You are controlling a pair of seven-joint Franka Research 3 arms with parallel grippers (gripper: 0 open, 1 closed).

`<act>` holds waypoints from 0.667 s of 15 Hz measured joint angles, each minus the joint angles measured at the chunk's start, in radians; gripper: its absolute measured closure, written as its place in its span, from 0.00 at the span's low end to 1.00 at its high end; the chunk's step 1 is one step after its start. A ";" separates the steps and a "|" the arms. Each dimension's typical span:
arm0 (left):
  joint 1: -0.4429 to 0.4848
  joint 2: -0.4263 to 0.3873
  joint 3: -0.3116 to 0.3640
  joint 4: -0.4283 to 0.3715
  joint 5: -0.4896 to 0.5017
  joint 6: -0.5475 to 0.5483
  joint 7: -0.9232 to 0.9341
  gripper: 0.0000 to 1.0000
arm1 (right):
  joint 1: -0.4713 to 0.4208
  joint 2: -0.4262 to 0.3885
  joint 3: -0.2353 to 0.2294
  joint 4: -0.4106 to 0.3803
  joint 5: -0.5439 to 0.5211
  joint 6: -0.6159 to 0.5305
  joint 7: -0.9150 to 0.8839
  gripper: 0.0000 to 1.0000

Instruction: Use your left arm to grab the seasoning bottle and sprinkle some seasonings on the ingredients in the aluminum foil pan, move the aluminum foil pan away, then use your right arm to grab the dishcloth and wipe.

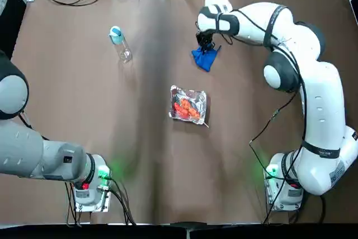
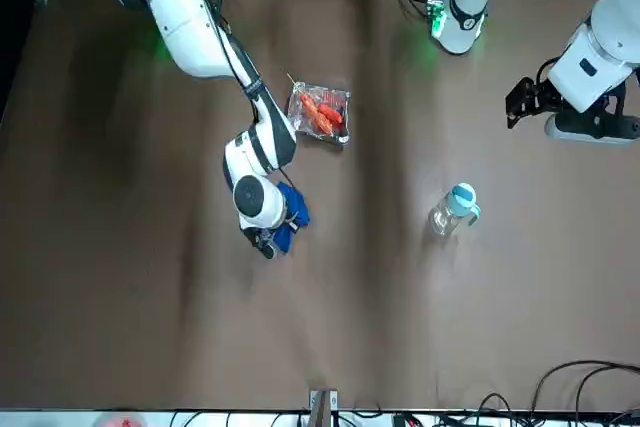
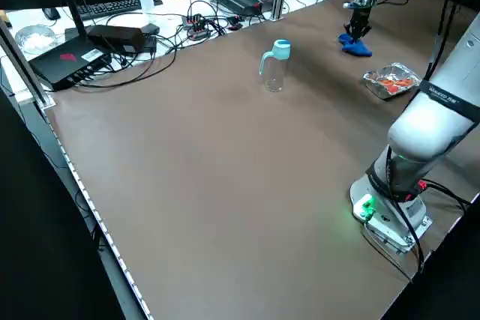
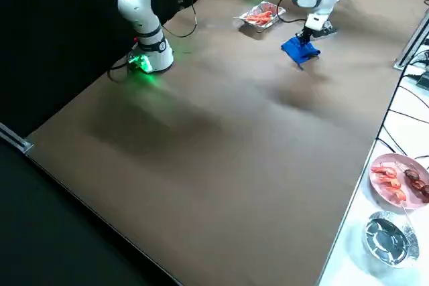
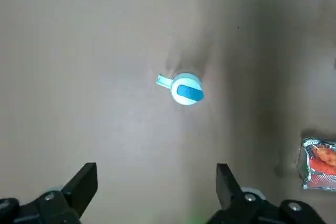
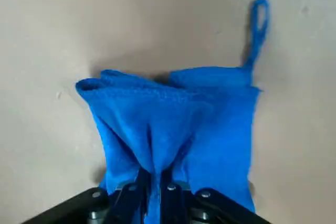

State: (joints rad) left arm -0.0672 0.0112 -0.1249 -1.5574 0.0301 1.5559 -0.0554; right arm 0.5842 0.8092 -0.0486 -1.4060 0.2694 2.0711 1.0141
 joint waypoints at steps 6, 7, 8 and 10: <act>0.000 0.000 0.000 0.000 0.000 0.000 0.000 0.00 | -0.171 -0.133 -0.021 0.077 -0.014 -0.335 -0.292 0.89; 0.000 0.000 0.000 0.000 0.000 0.000 0.000 0.00 | -0.210 -0.145 -0.030 0.077 -0.028 -0.362 -0.367 0.89; 0.000 0.000 0.001 0.000 0.000 0.000 0.000 0.00 | -0.246 -0.149 -0.044 0.077 -0.056 -0.375 -0.441 0.89; 0.000 0.000 0.001 0.000 0.000 0.000 0.000 0.00 | -0.304 -0.145 -0.084 0.076 -0.102 -0.377 -0.604 0.89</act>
State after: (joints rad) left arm -0.0668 0.0112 -0.1237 -1.5579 0.0300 1.5559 -0.0554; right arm 0.2805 0.6638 -0.1328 -1.3299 0.1673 1.6937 0.4102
